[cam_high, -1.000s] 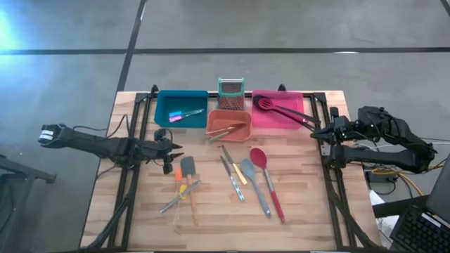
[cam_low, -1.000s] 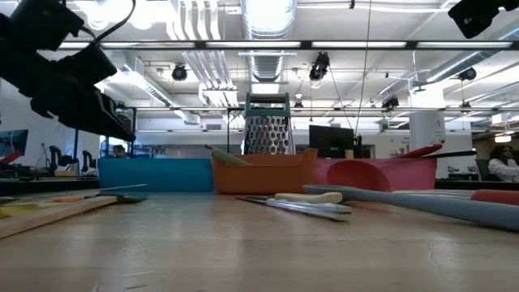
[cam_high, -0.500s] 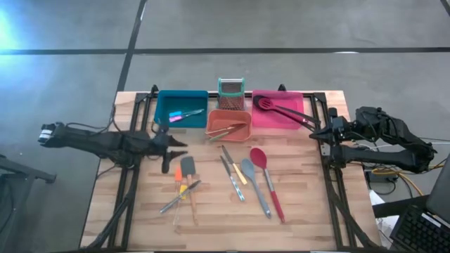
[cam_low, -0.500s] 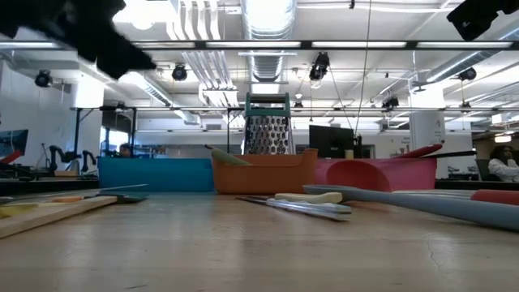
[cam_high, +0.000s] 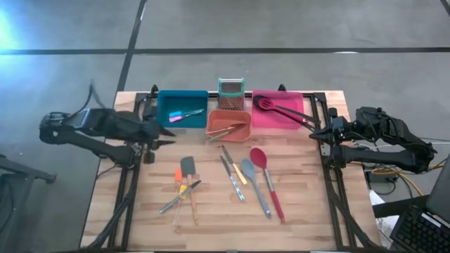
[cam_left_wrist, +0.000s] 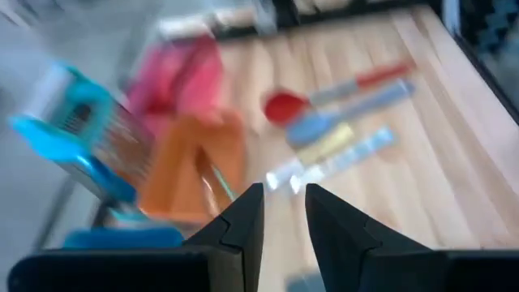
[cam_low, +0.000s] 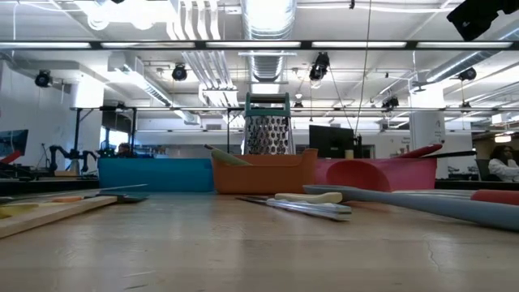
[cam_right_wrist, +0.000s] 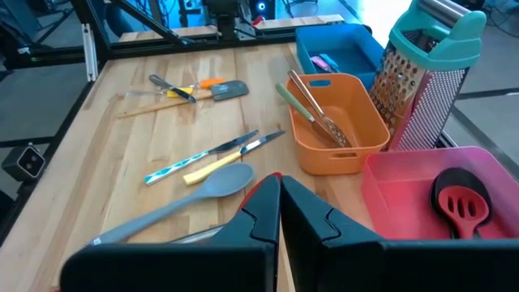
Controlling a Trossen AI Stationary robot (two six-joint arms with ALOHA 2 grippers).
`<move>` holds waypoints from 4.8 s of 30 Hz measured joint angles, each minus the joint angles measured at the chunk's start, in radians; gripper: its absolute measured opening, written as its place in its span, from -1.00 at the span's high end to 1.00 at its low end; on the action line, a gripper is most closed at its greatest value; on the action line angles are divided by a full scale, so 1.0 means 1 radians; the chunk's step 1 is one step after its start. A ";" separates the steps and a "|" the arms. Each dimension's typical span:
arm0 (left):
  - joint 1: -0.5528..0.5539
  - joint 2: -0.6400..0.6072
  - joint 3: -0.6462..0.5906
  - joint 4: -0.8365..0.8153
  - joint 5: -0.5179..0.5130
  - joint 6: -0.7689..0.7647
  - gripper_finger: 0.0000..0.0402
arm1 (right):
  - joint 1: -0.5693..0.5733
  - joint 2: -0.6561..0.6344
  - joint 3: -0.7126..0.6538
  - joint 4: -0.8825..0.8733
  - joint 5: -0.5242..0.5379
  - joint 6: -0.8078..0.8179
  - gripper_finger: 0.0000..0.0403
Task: Pick & Place Kitchen Items
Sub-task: Put the silver table knife into the brown bin
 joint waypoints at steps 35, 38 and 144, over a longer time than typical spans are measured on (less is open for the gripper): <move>-0.335 0.474 0.088 -0.142 0.240 -0.894 0.66 | 0.000 0.003 0.000 0.000 0.000 0.000 0.96; -0.335 0.491 0.073 -0.147 0.235 -0.911 0.51 | 0.000 0.003 0.000 0.000 0.000 0.000 0.96; 0.473 0.748 0.480 -0.272 0.231 -0.225 0.98 | 0.000 0.002 0.001 0.000 0.000 0.000 0.96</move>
